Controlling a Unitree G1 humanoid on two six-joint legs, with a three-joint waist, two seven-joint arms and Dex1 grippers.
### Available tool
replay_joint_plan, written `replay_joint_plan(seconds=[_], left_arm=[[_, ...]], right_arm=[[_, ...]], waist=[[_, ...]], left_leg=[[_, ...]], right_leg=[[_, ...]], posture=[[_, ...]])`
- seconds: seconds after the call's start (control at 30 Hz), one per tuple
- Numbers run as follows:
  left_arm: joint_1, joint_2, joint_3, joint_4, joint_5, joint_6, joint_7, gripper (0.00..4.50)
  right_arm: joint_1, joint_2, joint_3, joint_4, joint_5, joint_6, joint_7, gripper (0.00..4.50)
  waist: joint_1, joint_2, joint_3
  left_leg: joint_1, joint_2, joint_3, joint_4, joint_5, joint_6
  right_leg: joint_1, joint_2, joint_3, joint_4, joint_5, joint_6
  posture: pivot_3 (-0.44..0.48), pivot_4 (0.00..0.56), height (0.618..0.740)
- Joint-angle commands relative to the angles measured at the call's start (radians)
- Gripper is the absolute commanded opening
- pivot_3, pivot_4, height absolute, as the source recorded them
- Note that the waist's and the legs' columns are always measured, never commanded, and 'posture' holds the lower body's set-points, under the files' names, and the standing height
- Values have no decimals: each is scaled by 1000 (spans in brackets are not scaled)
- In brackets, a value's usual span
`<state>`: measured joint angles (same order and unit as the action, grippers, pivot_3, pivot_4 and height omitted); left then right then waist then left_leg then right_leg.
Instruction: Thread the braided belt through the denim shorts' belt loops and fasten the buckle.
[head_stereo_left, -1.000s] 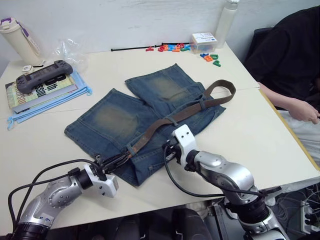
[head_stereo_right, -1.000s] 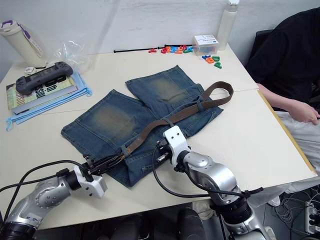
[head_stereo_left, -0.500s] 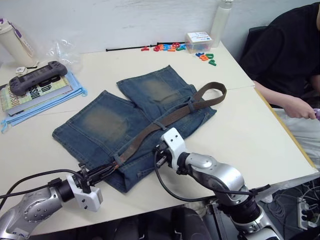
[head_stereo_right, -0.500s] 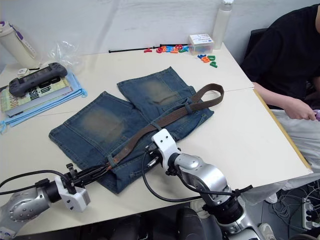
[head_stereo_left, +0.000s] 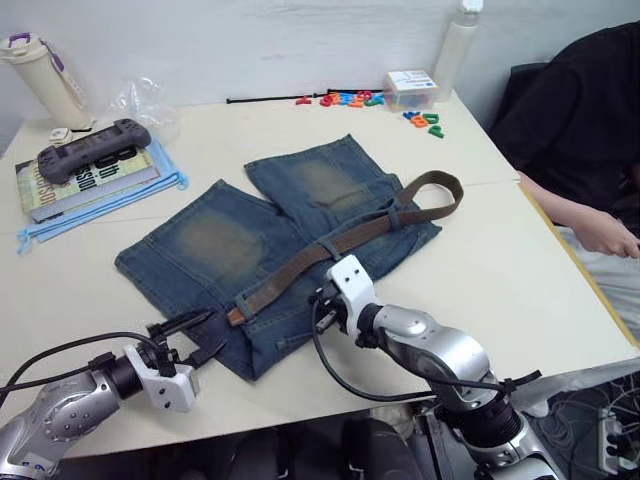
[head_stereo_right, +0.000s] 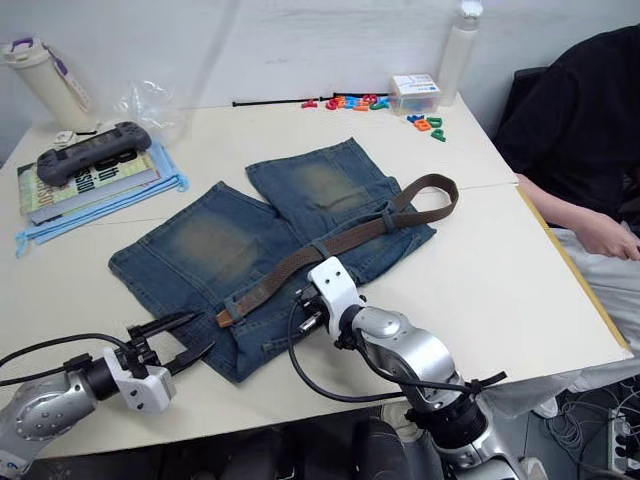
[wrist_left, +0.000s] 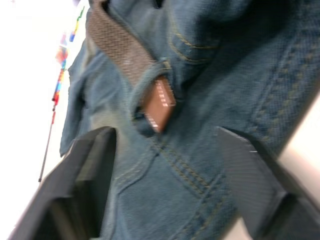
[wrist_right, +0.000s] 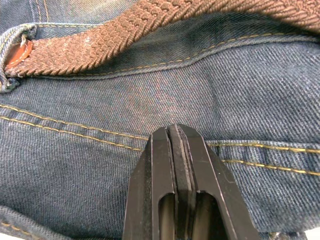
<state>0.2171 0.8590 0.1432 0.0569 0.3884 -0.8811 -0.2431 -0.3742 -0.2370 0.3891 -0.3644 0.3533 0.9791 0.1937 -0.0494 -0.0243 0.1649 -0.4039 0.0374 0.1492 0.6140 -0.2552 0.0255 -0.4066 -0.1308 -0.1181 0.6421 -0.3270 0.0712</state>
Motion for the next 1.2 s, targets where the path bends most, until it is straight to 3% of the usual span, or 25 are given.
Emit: replay_joint_plan(seconds=[0.03,0.57,0.67,0.87,1.2], left_arm=[[3,5,6,14,-1,-8,-1,3406],[-126,-39,-88,58,35,4,-6,3406],[-129,-40,-96,60,36,3,-4,2714],[-127,-38,-101,62,37,-3,1,62],[-106,-40,-91,40,38,-3,6,62]], right_arm=[[38,-14,-5,87,-54,46,-23,0],[50,-2,-17,72,-69,54,-26,0],[51,0,-18,71,-71,55,-29,0],[55,2,-19,66,-72,57,-30,0],[60,7,-16,59,-80,59,-26,0]], waist=[[1,0,0],[13,-1,0],[14,-1,0],[20,2,-2],[19,4,-3]], left_leg=[[0,0,0,0,0,0],[0,0,0,0,0,0],[0,0,0,0,0,0],[1,0,0,0,0,0],[1,0,0,0,0,0]], right_leg=[[0,0,0,0,0,0],[0,0,0,0,1,-1],[0,0,0,0,1,-1],[0,0,0,-1,1,-1],[1,0,0,-3,1,0]], posture=[[0,150,717],[0,150,717],[0,150,717],[0,150,717],[0,150,717]])
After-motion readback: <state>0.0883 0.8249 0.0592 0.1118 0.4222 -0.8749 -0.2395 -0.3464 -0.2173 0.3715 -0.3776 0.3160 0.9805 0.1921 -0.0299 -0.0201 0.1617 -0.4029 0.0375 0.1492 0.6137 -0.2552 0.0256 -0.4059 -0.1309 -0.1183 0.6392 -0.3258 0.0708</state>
